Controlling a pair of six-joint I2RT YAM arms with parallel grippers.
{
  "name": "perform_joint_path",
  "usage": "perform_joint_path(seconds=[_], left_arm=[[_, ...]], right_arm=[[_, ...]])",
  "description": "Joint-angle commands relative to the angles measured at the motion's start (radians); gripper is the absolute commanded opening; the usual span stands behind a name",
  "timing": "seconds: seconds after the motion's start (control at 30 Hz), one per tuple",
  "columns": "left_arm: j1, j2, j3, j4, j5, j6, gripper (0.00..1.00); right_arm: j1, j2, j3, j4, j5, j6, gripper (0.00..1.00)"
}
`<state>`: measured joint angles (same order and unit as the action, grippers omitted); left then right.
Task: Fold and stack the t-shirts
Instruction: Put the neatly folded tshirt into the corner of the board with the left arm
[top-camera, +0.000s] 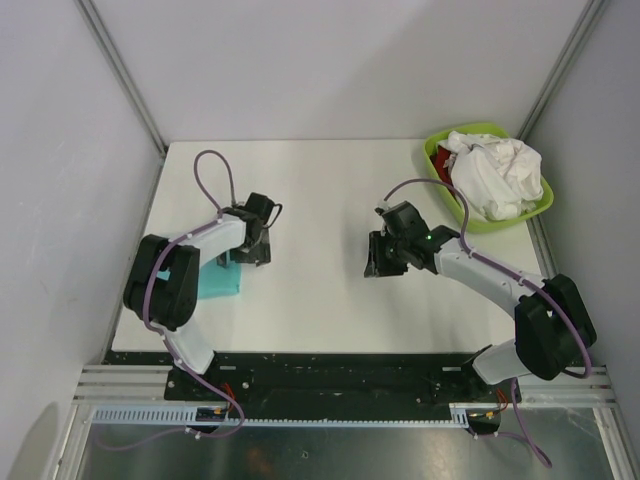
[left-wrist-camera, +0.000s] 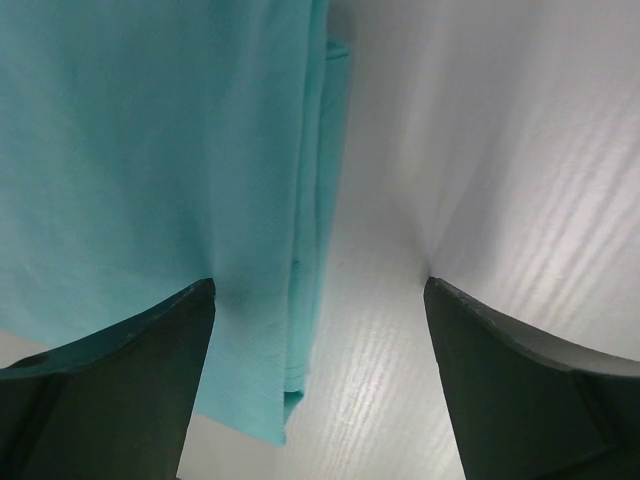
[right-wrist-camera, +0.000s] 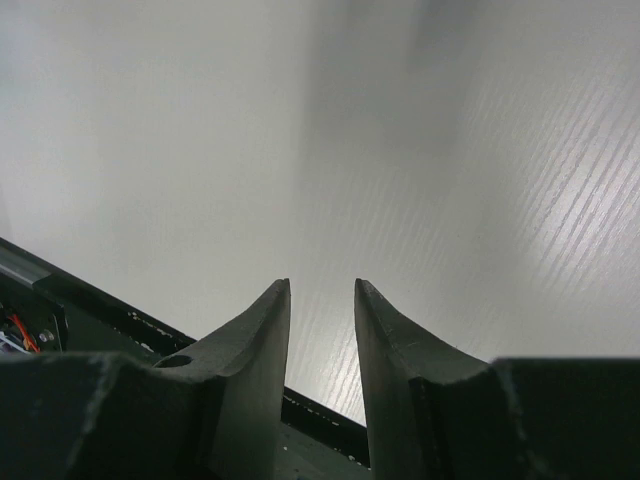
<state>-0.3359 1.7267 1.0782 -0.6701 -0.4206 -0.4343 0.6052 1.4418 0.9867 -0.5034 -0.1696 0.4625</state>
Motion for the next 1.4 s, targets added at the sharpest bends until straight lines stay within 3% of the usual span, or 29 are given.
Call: perform_joint_path(seconds=[0.0,0.4,0.67,1.03,1.37], left_arm=[[0.001,0.000,-0.037,0.010,-0.115,0.030,0.90],[0.010,-0.023,-0.081,-0.100,-0.280,0.004,0.91],[0.034,-0.017,-0.083,-0.181,-0.307,-0.032,0.91],[0.079,-0.006,-0.065,-0.194,-0.288,-0.014,0.92],[0.027,-0.091,0.013,-0.161,-0.104,0.017,0.92]], right_arm=[[0.004,-0.027,-0.007,0.031,0.006,0.008,0.36],[0.006,-0.018,-0.022,0.033,-0.004,0.002,0.35],[0.013,-0.011,-0.031,0.028,-0.011,-0.004,0.34],[0.019,-0.003,-0.033,0.032,-0.010,-0.002,0.34],[0.017,-0.004,-0.034,0.038,0.001,0.013,0.34]])
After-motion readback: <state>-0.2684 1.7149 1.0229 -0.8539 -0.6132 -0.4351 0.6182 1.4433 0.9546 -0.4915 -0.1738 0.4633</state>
